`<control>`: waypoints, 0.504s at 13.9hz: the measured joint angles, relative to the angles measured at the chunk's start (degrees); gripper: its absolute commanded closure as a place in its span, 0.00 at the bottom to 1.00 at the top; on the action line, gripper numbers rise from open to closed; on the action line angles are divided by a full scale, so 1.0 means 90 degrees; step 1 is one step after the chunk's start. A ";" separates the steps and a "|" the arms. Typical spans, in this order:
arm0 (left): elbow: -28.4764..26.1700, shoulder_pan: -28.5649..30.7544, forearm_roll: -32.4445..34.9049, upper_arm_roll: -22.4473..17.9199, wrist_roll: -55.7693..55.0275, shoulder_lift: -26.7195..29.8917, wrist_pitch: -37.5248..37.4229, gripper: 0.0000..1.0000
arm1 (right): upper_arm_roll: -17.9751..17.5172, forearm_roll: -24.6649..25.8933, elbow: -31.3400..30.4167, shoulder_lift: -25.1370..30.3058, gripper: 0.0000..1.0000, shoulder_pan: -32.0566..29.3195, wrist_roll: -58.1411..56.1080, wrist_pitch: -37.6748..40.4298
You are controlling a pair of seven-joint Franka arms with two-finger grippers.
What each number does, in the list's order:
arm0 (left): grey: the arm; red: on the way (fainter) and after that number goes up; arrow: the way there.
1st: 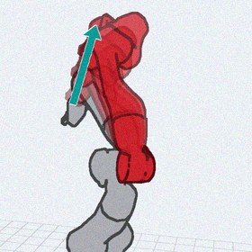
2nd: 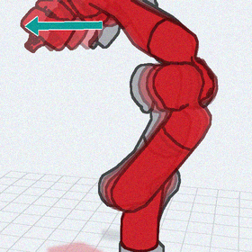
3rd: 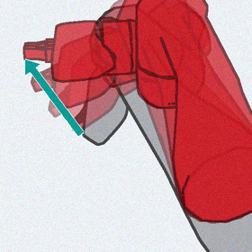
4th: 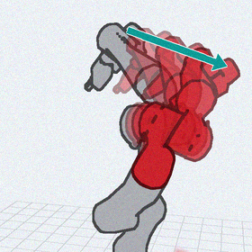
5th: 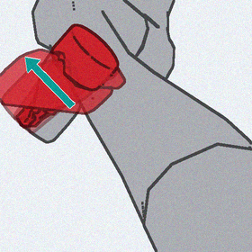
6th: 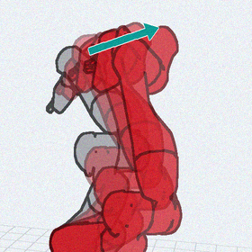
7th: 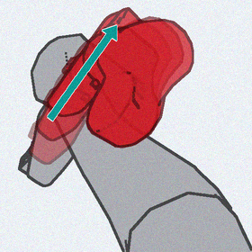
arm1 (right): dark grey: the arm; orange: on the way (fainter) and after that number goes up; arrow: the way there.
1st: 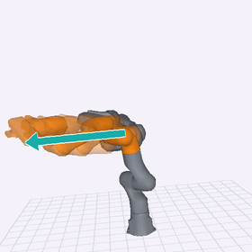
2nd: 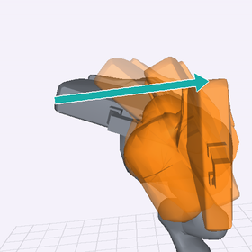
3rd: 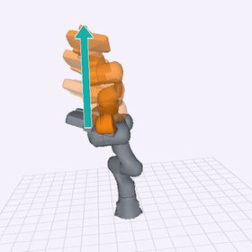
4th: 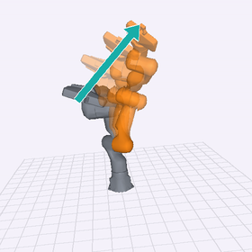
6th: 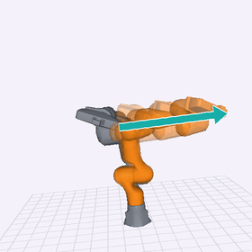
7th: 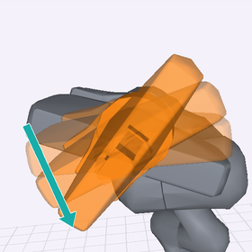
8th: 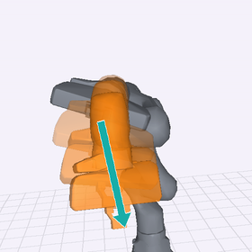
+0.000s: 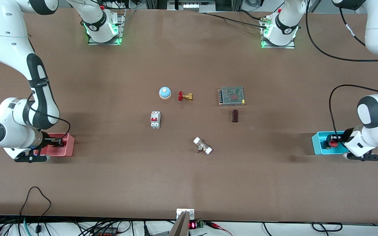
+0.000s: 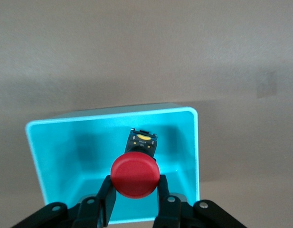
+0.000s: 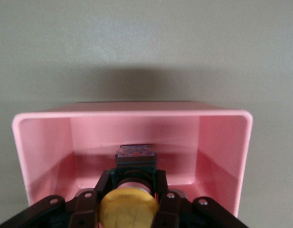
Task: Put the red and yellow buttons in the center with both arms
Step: 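Grasp the yellow button with the right gripper while the left gripper grasps the red button, then lift both buttons out of the bins and carry them toward the table middle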
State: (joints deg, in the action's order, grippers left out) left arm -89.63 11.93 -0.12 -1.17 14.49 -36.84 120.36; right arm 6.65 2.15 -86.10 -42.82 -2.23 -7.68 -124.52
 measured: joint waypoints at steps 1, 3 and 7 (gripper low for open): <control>0.0014 -0.0001 0.0012 0.0000 0.0005 0.0115 -0.0082 0.74 | 0.0000 0.0000 0.0098 0.0003 0.88 0.0000 -0.0056 0.0002; 0.0032 -0.0009 0.0155 0.0006 0.0020 0.0410 -0.0353 0.75 | -0.0001 0.0000 0.0341 0.0050 0.88 0.0001 -0.0257 0.0208; 0.0032 -0.0230 0.0428 0.0123 0.0000 0.0943 -0.0840 0.74 | -0.0083 -0.0004 0.1033 0.0555 0.88 0.0179 -0.0455 0.1715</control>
State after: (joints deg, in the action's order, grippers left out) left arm -89.34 9.86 3.73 -0.06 14.49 -28.35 112.80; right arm 5.90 2.11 -76.80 -37.83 -0.62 -11.78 -109.09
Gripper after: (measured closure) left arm 0.604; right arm 0.586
